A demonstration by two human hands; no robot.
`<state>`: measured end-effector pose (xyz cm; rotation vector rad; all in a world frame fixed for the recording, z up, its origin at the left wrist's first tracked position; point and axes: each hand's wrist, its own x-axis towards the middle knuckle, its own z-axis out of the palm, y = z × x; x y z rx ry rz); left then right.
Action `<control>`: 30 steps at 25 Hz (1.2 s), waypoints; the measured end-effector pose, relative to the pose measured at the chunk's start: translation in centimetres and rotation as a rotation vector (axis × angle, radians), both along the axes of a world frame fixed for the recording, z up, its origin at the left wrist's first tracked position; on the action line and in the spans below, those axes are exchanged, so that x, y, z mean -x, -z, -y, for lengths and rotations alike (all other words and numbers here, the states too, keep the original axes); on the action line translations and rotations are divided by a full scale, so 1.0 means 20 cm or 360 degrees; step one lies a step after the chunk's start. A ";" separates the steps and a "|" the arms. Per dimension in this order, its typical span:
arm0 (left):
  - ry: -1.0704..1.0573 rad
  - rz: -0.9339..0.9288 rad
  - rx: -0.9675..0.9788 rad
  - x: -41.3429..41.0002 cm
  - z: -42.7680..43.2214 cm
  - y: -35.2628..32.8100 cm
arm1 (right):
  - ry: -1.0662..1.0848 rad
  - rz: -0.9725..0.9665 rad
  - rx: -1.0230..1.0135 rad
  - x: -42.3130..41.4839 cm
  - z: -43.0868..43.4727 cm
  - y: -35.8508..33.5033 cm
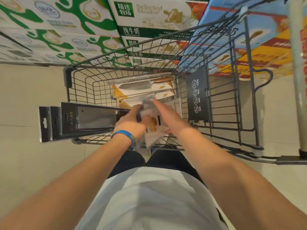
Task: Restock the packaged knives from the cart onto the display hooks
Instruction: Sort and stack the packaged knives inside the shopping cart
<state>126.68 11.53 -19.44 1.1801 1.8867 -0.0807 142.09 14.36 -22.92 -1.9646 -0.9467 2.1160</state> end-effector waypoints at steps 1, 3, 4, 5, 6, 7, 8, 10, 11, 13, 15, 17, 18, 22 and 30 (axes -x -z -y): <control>0.0031 0.0017 -0.0047 -0.05 0.02 -0.02 | -0.0012 -0.0006 0.0096 -0.05 -0.03 -0.02; 0.0057 0.0057 -0.0115 -0.15 0.03 -0.06 | -0.0052 -0.0045 0.0251 -0.15 -0.06 -0.06; 0.0043 0.0102 -0.0116 -0.19 0.02 -0.06 | -0.0058 -0.0070 0.0301 -0.19 -0.07 -0.08; 0.0041 0.0140 -0.0110 -0.24 0.01 -0.07 | -0.0035 -0.0097 0.0323 -0.23 -0.08 -0.09; 0.0054 0.0174 -0.0104 -0.27 0.00 -0.06 | -0.0004 -0.0126 0.0328 -0.26 -0.09 -0.09; 0.0074 0.0199 -0.0092 -0.30 0.00 -0.05 | 0.0031 -0.0152 0.0307 -0.30 -0.10 -0.11; 0.0095 0.0220 -0.0088 -0.33 0.00 -0.03 | 0.0072 -0.0162 0.0269 -0.33 -0.11 -0.11; 0.0051 0.0340 -0.0076 -0.35 -0.02 0.01 | 0.0051 -0.0086 0.0177 -0.37 -0.12 -0.13; -0.0062 0.0421 -0.0046 -0.36 -0.03 0.02 | -0.0023 -0.0008 0.0146 -0.38 -0.11 -0.13; -0.0228 0.0438 0.0001 -0.33 -0.04 0.06 | -0.0157 0.0082 0.0114 -0.35 -0.07 -0.11; -0.0218 0.0301 -0.0036 -0.29 -0.06 0.09 | -0.0195 0.0109 0.0056 -0.30 -0.04 -0.09; -0.0198 0.0169 -0.0132 -0.23 -0.07 0.12 | -0.0150 0.0148 -0.0013 -0.26 -0.02 -0.07; -0.0182 0.0158 -0.0191 -0.20 -0.08 0.12 | -0.0129 0.0180 -0.0034 -0.28 -0.02 -0.05; -0.0025 0.0349 -0.0302 -0.02 -0.17 0.12 | -0.0070 0.0385 0.0110 -0.48 -0.06 0.01; -0.0025 0.0444 -0.0270 0.14 -0.23 0.16 | -0.1137 0.0654 0.0237 -0.38 -0.41 0.06</control>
